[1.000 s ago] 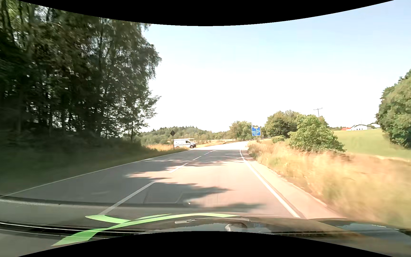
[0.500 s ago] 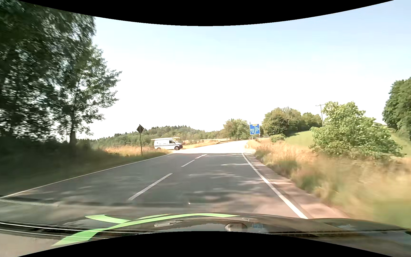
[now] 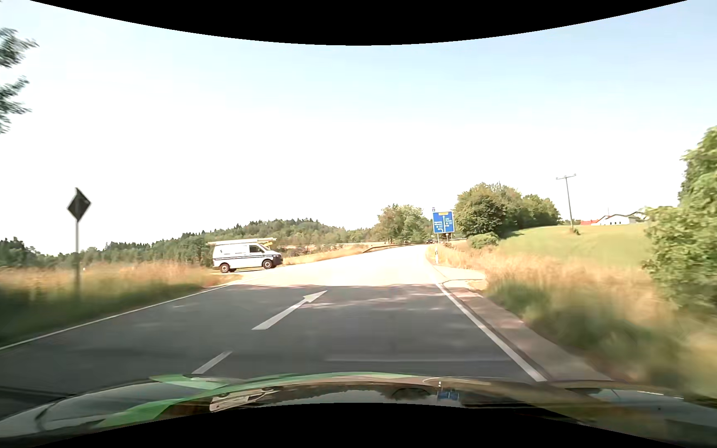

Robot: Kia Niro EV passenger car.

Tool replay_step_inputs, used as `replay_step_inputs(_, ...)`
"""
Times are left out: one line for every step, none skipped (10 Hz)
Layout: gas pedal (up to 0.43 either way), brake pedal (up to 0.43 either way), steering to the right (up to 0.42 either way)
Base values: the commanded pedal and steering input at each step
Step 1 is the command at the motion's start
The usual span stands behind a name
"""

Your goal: Follow the waypoints while adhering to traffic rules and regulations

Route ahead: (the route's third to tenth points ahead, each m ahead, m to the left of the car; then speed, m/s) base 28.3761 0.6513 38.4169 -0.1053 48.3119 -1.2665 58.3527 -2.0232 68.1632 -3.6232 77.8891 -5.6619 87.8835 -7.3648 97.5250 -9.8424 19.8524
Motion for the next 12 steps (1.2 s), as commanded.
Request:
replay_step_inputs(0.138,0.0,0.014)
replay_step_inputs(0.138,0.0,0.014)
replay_step_inputs(0.13,0.0,0.014)
replay_step_inputs(0.13,0.0,0.014)
replay_step_inputs(0.13,0.0,0.014)
replay_step_inputs(0.13,0.0,0.014)
replay_step_inputs(0.13,0.0,0.014)
replay_step_inputs(0.13,0.0,0.013)
replay_step_inputs(0.138,0.0,0.013)
replay_step_inputs(0.138,0.0,0.011)
replay_step_inputs(0.157,0.0,0.01)
replay_step_inputs(0.177,0.0,0.011)
